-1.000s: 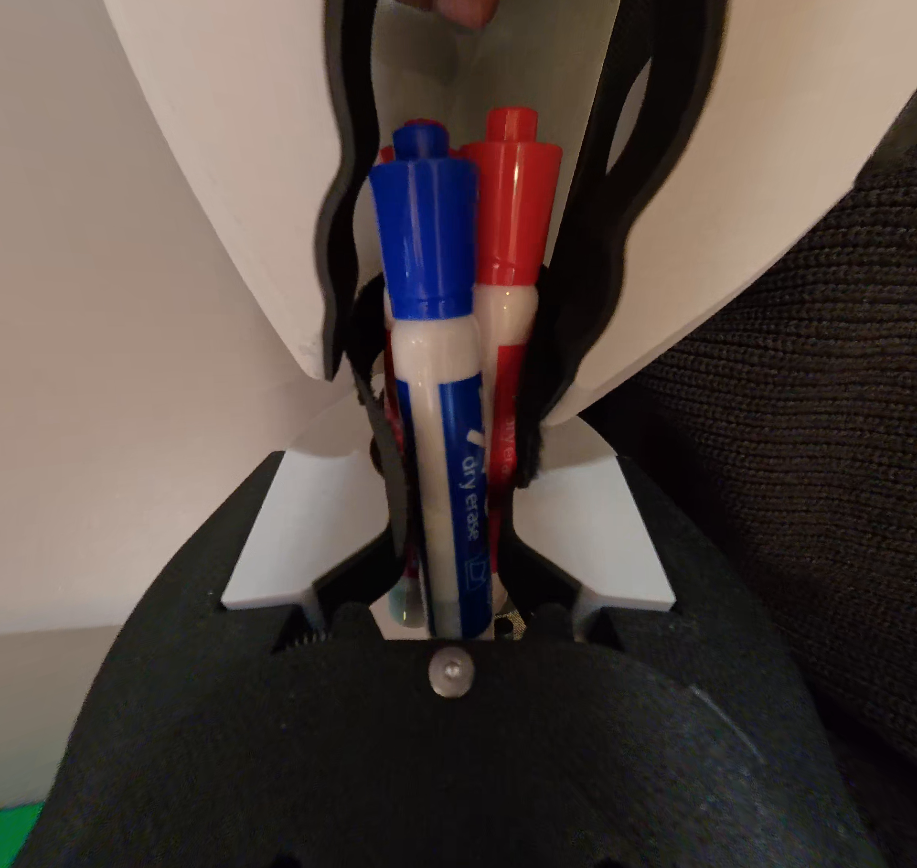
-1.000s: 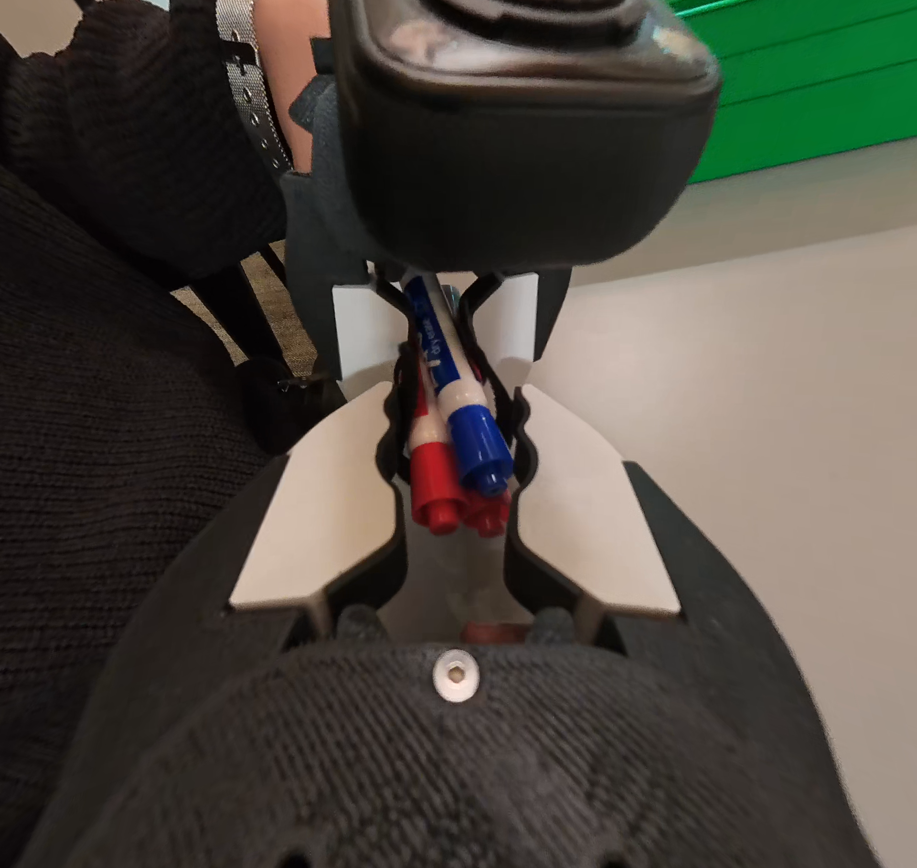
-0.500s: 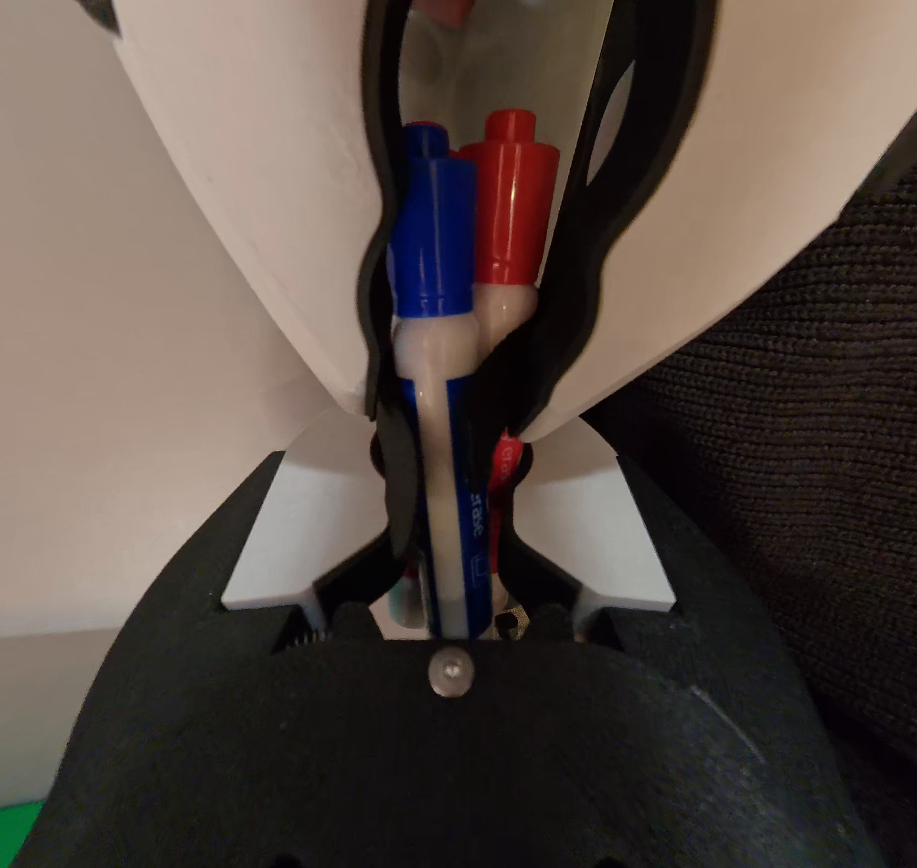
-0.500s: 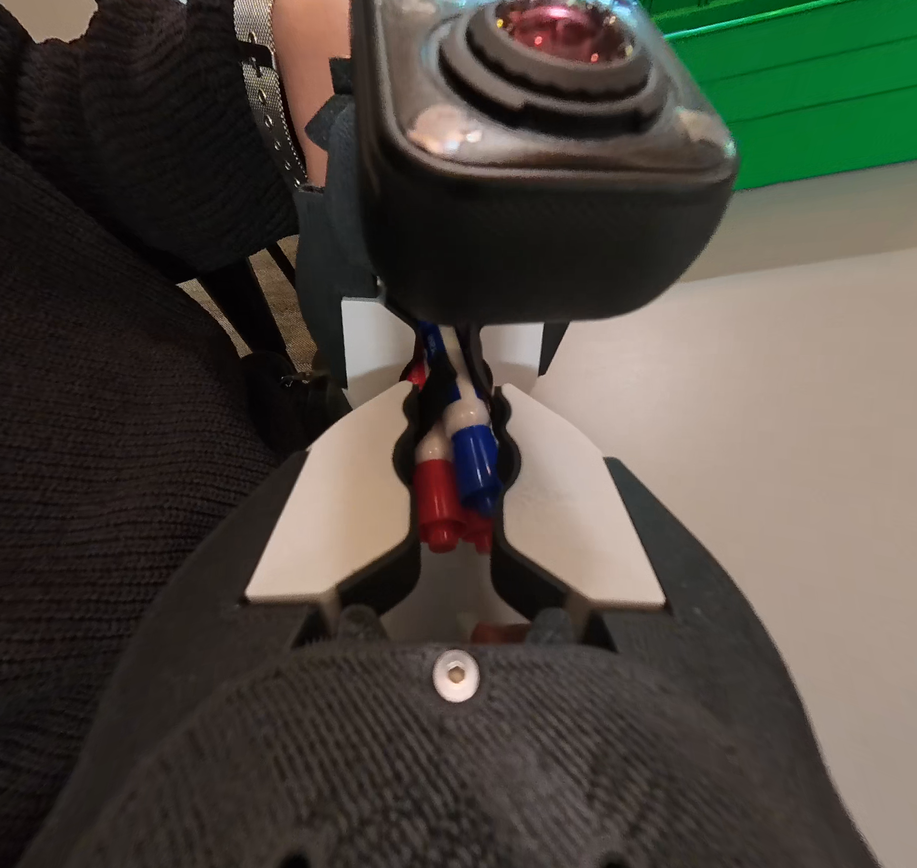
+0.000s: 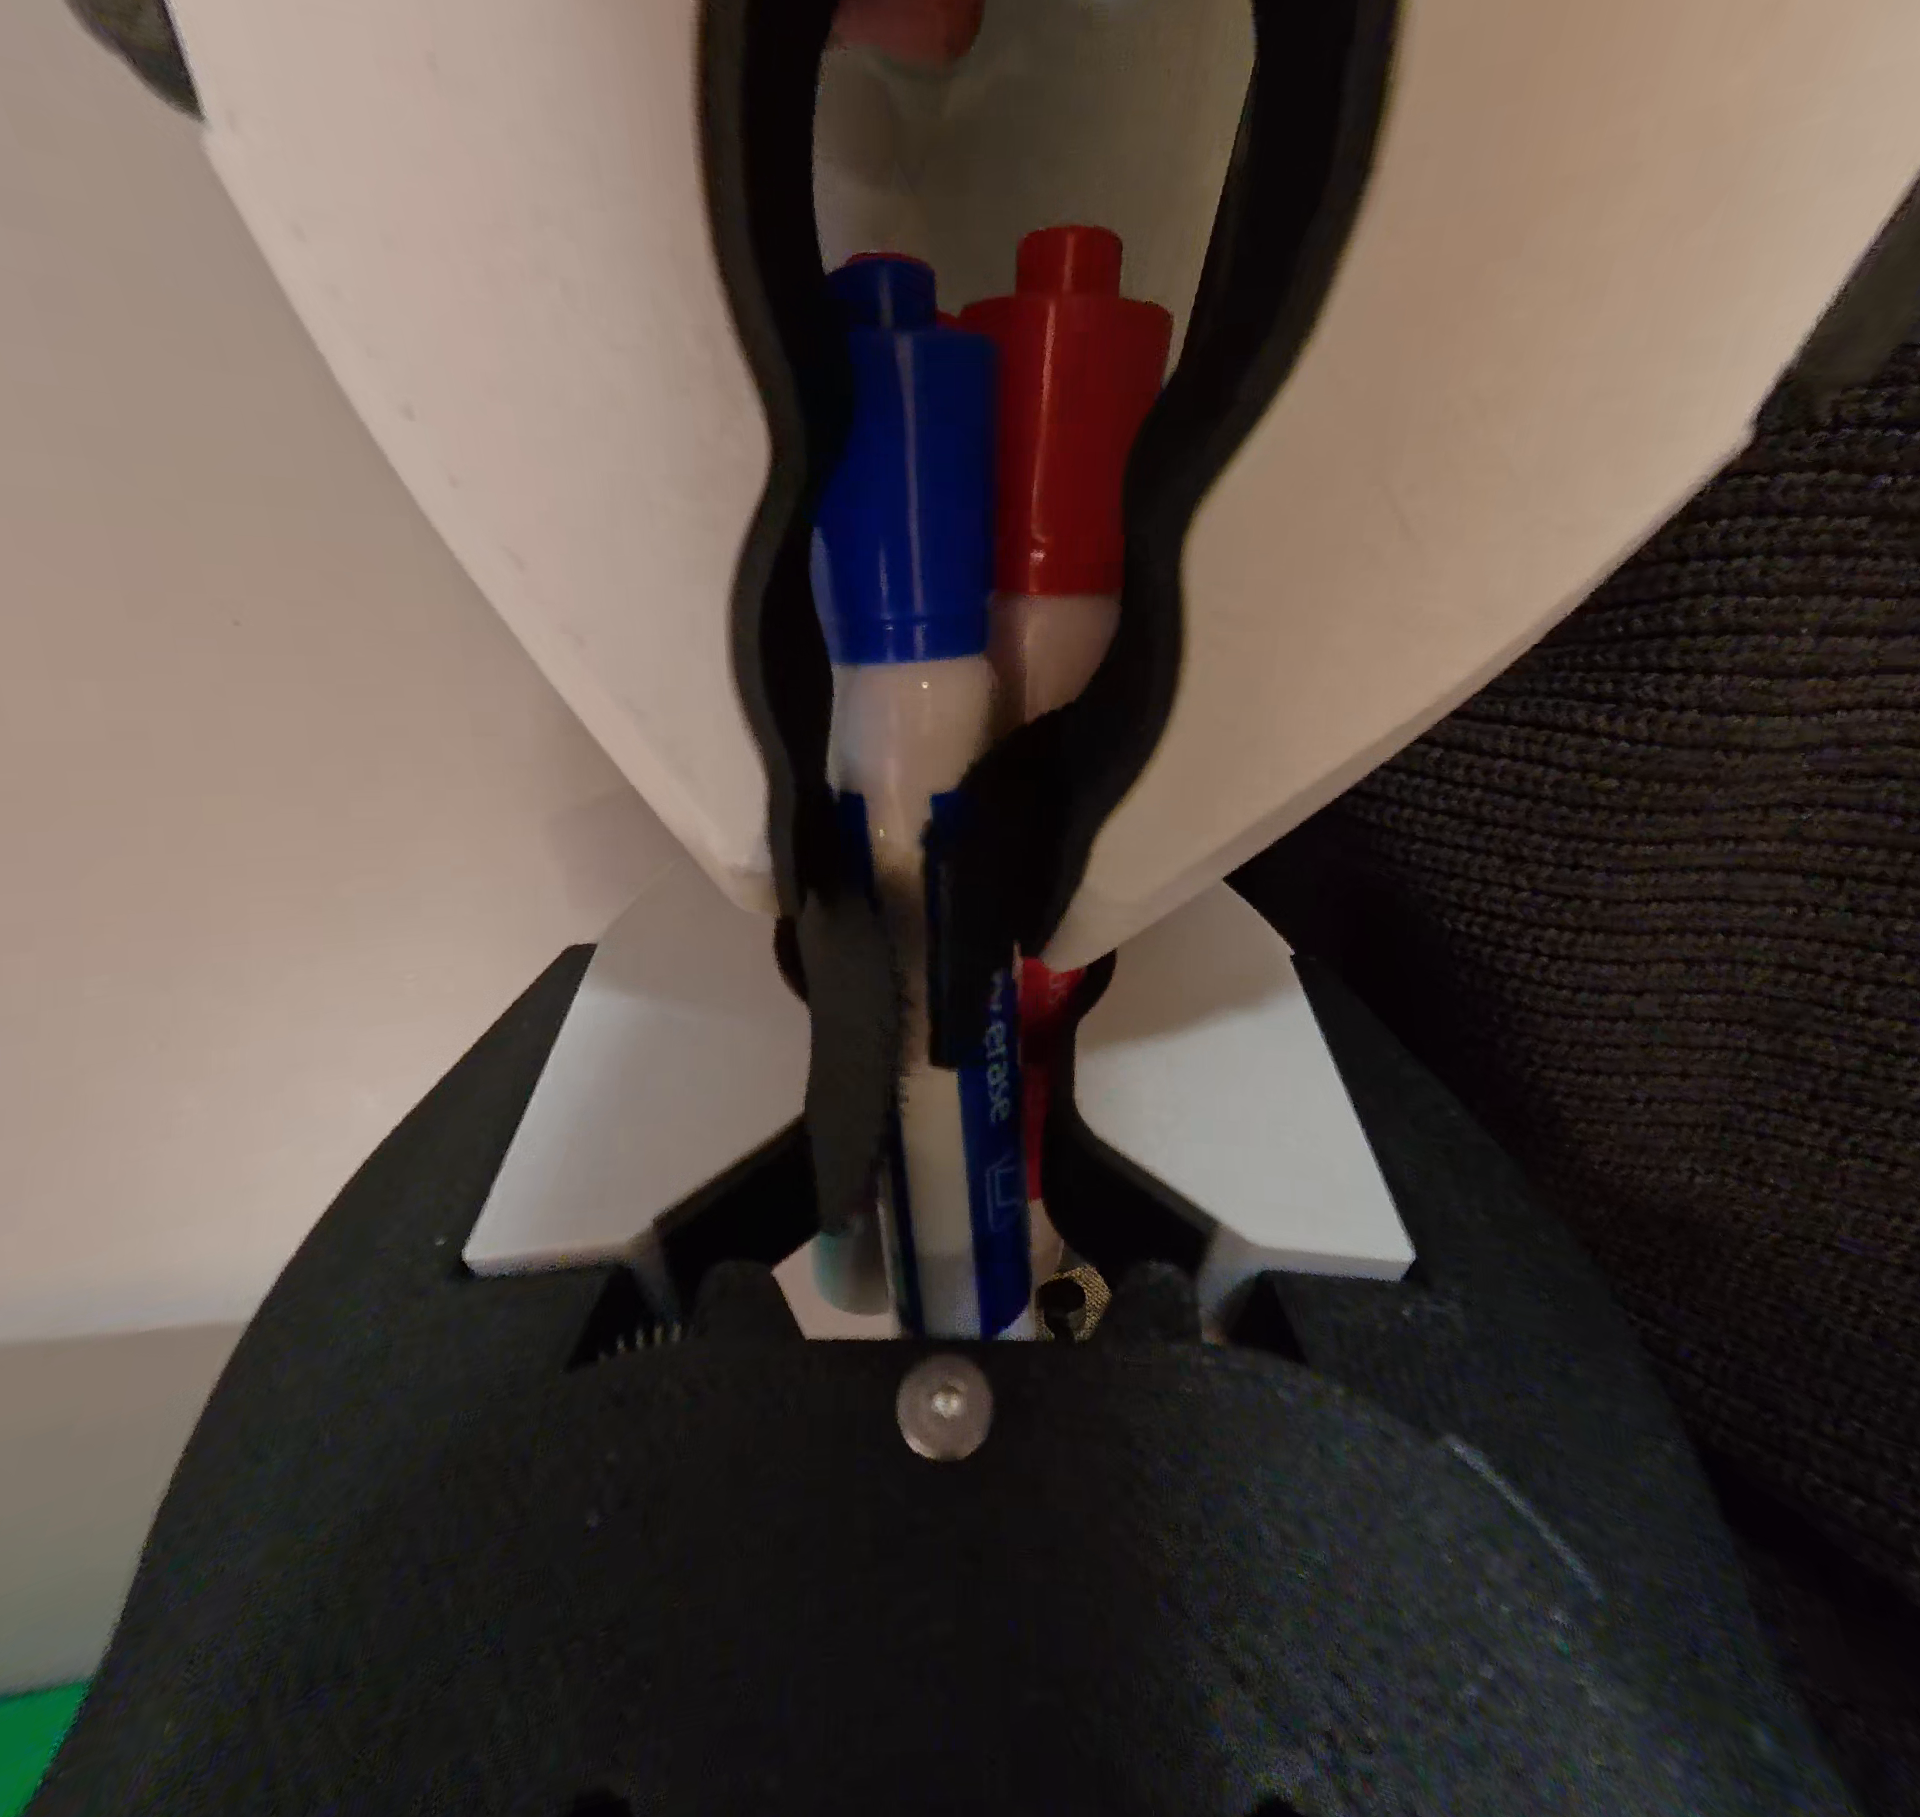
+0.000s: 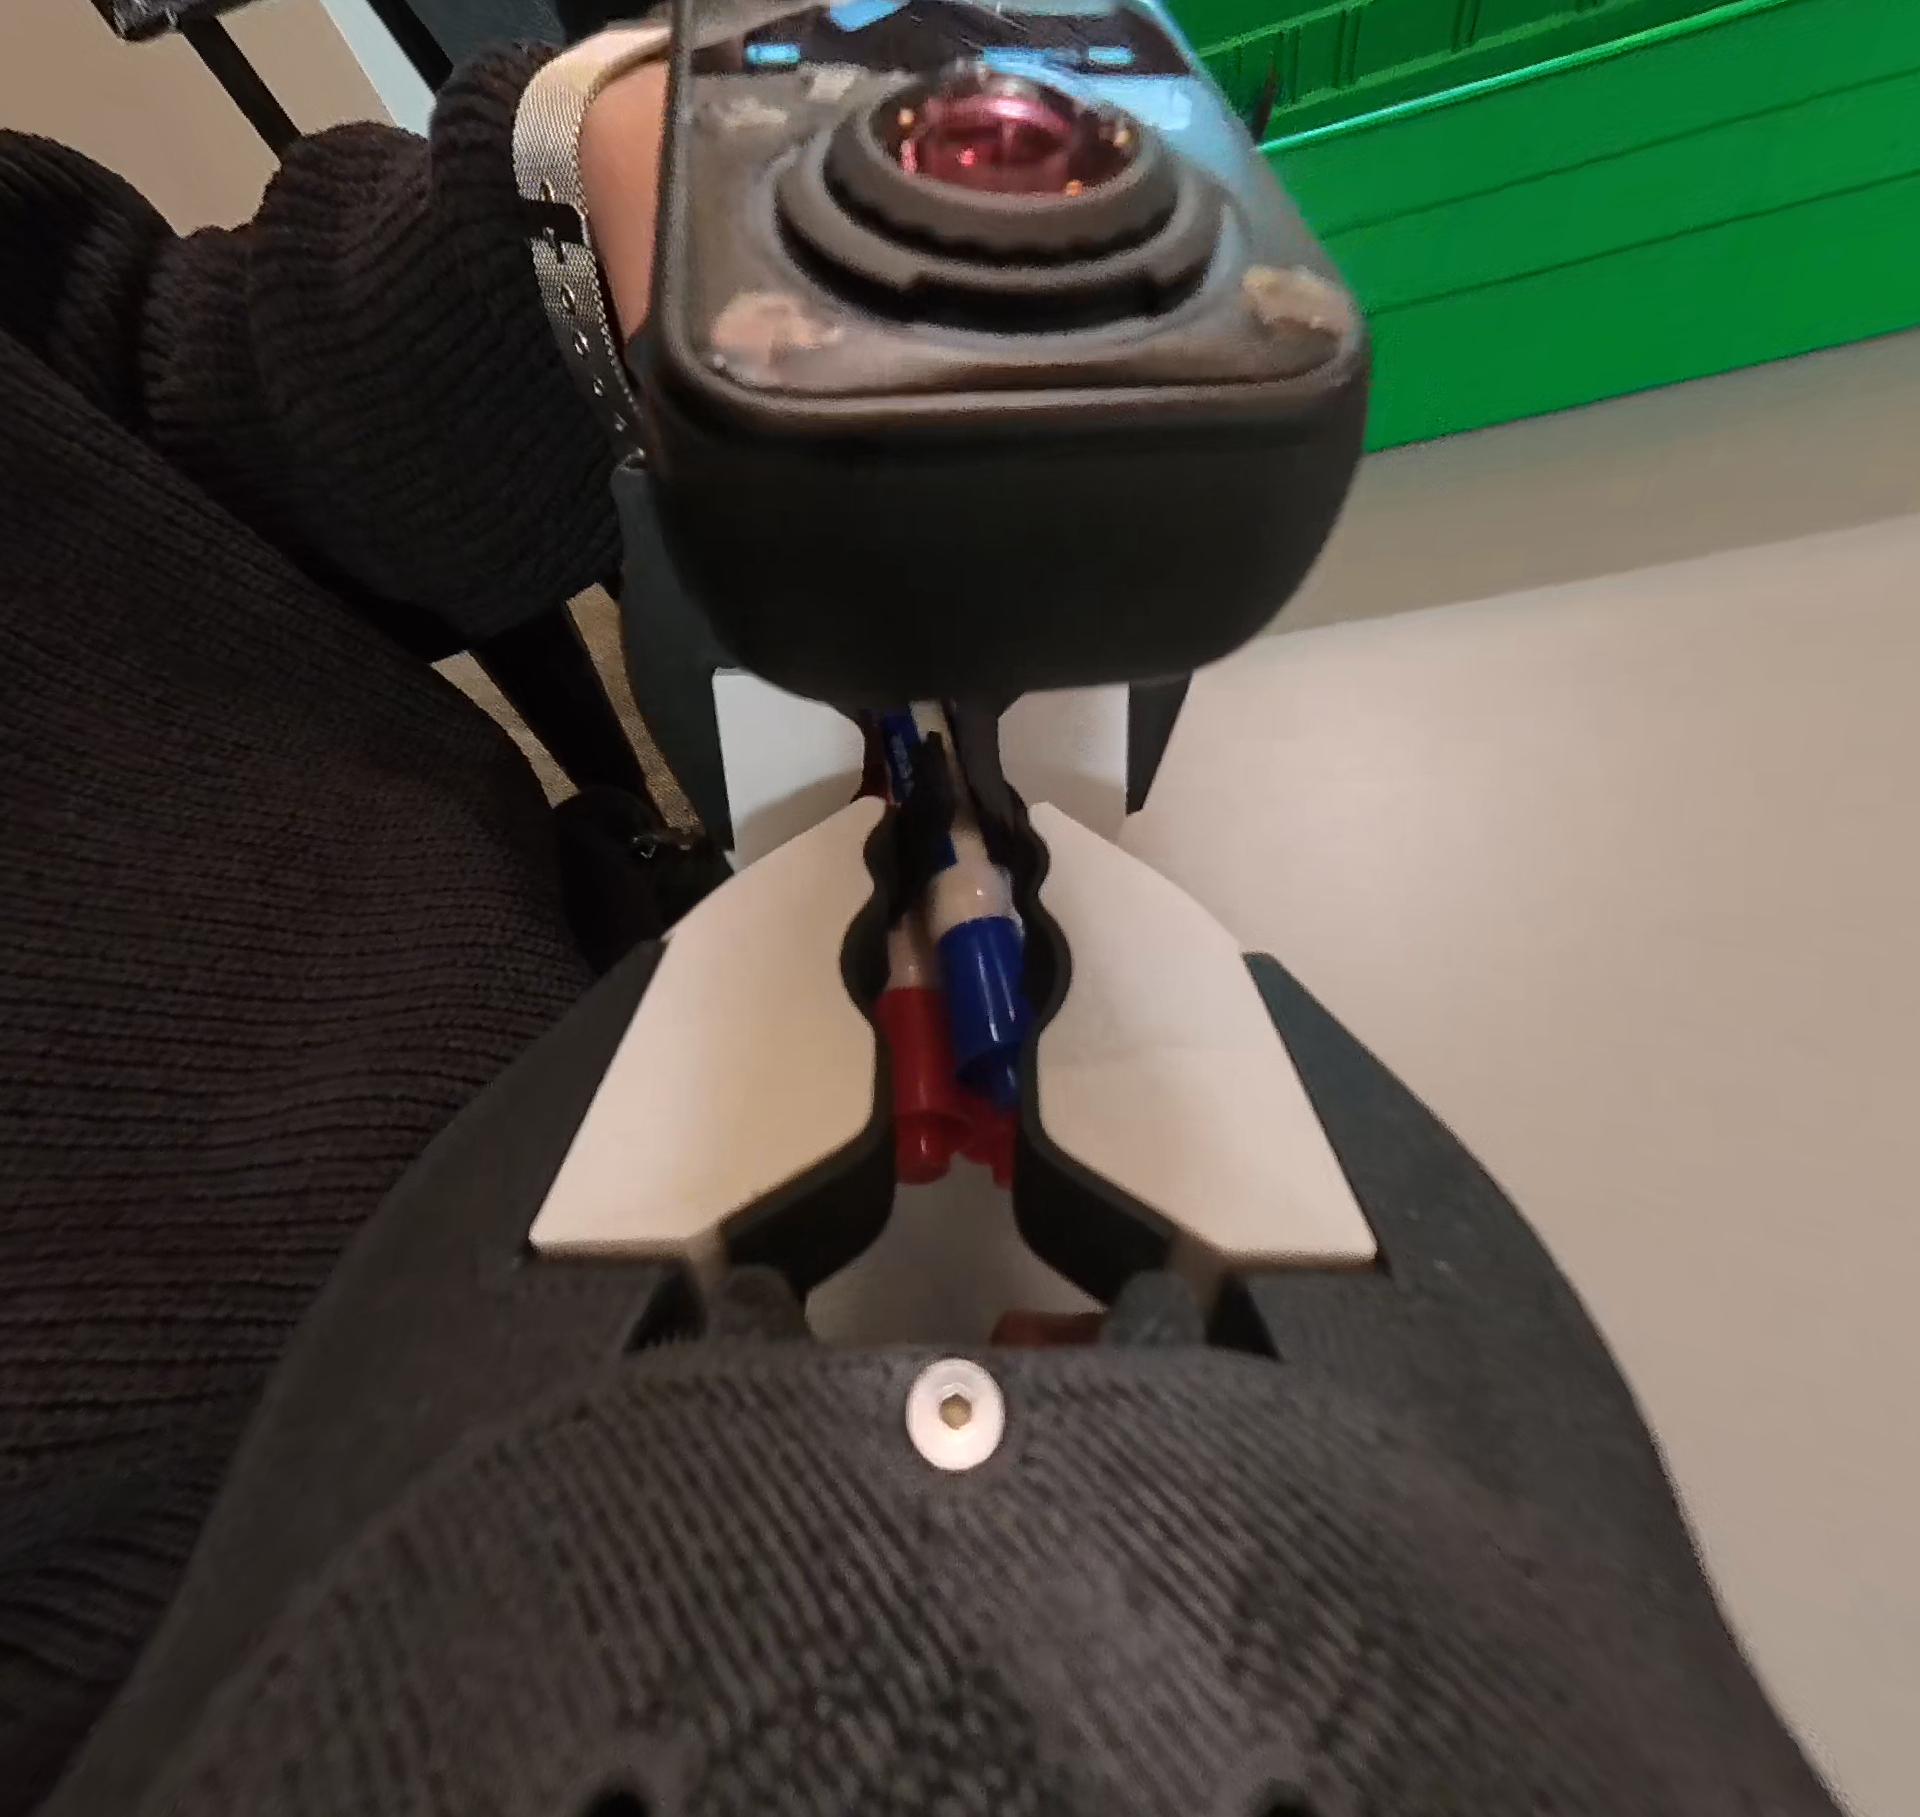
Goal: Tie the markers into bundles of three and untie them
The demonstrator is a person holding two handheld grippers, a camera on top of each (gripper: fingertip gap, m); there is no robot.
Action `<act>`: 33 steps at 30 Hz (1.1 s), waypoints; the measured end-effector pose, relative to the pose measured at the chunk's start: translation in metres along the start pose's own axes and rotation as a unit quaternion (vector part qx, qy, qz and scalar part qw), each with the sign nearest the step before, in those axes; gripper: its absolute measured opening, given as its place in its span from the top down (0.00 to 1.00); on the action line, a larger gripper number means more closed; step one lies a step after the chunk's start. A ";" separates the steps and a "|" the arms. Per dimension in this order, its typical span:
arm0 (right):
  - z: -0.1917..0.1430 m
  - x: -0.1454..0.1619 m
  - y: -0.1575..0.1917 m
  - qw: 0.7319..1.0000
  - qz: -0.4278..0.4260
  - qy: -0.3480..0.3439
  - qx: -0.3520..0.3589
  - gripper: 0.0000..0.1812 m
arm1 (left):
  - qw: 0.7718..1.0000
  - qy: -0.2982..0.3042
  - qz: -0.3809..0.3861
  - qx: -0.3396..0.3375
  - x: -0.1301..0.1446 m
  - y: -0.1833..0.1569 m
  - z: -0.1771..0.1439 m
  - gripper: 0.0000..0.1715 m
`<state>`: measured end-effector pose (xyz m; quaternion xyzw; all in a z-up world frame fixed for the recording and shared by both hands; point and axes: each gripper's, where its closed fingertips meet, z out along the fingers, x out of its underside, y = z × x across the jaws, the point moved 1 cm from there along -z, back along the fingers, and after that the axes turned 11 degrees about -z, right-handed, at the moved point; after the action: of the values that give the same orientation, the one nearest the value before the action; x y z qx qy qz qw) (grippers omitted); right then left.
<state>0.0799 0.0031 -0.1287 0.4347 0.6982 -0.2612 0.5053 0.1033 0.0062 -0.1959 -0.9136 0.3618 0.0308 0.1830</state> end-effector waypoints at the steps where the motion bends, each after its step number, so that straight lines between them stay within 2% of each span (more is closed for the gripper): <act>1: 0.000 0.000 0.000 1.000 0.004 -0.003 -0.001 0.88 | 1.000 0.000 0.000 0.000 0.000 0.000 0.000 0.75; 12: 0.000 -0.003 -0.001 1.000 0.004 -0.004 0.008 0.91 | 1.000 0.000 0.001 -0.001 0.000 0.000 0.000 0.75; 17: -0.001 -0.005 -0.004 1.000 0.004 -0.004 0.016 0.95 | 1.000 0.000 0.000 0.001 0.000 0.000 0.000 0.75; 27: -0.001 -0.004 -0.004 0.999 0.033 -0.001 0.006 0.97 | 1.000 0.004 0.000 -0.003 0.002 0.000 0.000 0.74; 30: -0.002 -0.005 -0.008 0.999 0.036 -0.012 0.027 0.93 | 1.000 0.001 -0.005 0.000 0.002 0.001 -0.001 0.75; 32: -0.003 -0.002 -0.010 0.999 0.030 -0.004 0.038 0.81 | 1.000 0.002 -0.008 -0.003 0.004 0.003 -0.002 0.75; 33: -0.004 -0.002 -0.010 0.999 0.029 -0.005 0.037 0.80 | 1.000 0.001 -0.009 -0.003 0.004 0.003 -0.002 0.75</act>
<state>0.0695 0.0005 -0.1260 0.4718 0.6728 -0.2740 0.4996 0.1040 0.0005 -0.1960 -0.9176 0.3533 0.0291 0.1798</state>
